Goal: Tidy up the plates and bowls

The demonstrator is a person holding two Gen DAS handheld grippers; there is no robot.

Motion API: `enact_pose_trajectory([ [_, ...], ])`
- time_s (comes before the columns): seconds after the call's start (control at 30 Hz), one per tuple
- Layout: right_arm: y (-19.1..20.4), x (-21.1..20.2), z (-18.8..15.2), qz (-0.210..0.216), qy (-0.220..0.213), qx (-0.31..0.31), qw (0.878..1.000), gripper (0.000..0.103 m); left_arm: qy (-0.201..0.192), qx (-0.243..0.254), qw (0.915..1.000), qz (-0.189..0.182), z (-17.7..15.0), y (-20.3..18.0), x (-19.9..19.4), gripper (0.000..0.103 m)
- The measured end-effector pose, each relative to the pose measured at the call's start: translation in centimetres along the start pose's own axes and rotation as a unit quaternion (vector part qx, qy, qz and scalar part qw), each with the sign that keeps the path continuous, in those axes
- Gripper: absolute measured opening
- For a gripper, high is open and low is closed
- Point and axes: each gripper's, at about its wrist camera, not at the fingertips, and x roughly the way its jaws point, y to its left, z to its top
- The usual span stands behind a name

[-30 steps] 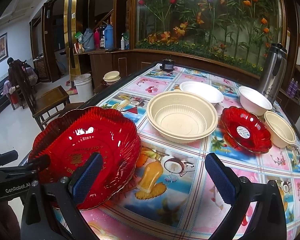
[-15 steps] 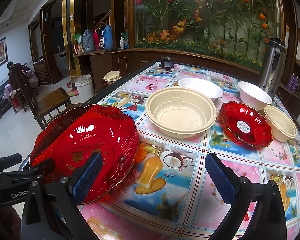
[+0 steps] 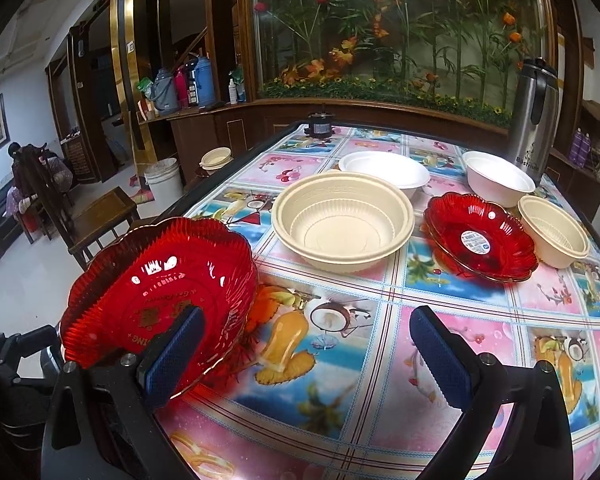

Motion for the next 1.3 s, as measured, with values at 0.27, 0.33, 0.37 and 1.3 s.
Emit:
enact_pose_trajectory([
  [0.27, 1.0, 1.4, 0.2, 0.000, 0.015, -0.001, 1.000, 0.101, 0.005, -0.022, 0.9997, 0.004, 0.4, 2.0, 1.1, 0.103],
  [0.33, 1.1, 1.9, 0.3, 0.000, 0.019, 0.001, 1.000, 0.101, 0.007, -0.027, 0.9996, 0.005, 0.5, 2.5, 1.4, 0.103],
  [0.37, 1.3, 2.1, 0.3, 0.000, 0.022, 0.001, 1.000, 0.101, 0.008, -0.030, 0.9995, 0.005, 0.6, 2.8, 1.5, 0.103],
  [1.3, 2.5, 7.4, -0.1, 0.026, 0.110, 0.030, 0.993, 0.072, 0.038, -0.015, 0.9991, -0.008, 1.1, 1.7, 4.1, 0.103],
])
